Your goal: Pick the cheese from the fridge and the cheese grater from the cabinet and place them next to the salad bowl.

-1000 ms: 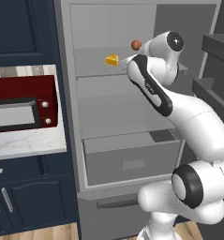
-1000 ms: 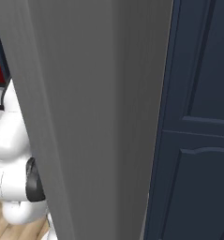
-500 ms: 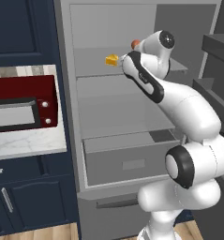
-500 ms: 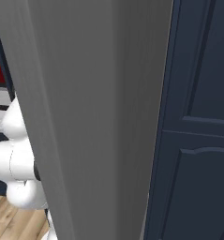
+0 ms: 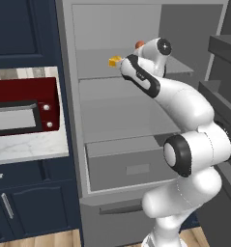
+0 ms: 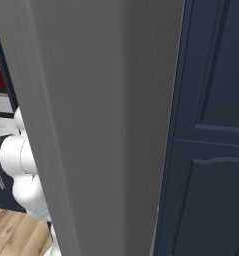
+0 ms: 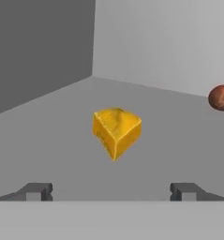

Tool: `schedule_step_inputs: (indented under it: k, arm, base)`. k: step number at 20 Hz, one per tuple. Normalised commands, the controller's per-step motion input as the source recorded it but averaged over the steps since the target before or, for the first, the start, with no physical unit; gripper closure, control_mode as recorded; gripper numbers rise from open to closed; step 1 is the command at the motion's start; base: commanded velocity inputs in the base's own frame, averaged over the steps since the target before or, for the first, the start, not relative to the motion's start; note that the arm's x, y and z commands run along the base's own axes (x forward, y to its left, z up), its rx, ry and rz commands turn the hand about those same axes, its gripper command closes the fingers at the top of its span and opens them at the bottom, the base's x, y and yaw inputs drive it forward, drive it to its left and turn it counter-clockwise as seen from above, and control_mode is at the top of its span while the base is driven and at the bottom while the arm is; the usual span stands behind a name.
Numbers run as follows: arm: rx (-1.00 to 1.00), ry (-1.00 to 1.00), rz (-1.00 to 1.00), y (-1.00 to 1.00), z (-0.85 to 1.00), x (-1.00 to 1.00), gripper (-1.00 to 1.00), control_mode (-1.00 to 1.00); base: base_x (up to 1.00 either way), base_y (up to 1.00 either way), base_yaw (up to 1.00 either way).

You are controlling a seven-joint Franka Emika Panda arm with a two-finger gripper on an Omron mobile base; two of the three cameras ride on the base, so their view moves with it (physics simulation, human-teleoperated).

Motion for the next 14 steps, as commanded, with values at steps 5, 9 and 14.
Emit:
schedule_step_inputs:
  k: [5, 9, 14]
  arm:
    - [0.0, 0.15, 0.0, 0.0, 0.01, 0.34, -1.0, -1.0]
    - [-0.01, 0.08, 0.0, 0.0, 0.19, 0.17, -1.0, -1.0]
    - [-0.07, 0.0, 0.0, 0.04, 0.04, 0.19, -1.0, -1.0]
  base:
    - [0.0, 0.0, 0.0]
    - [0.0, 0.0, 0.0]
    - [0.0, 0.0, 0.0]
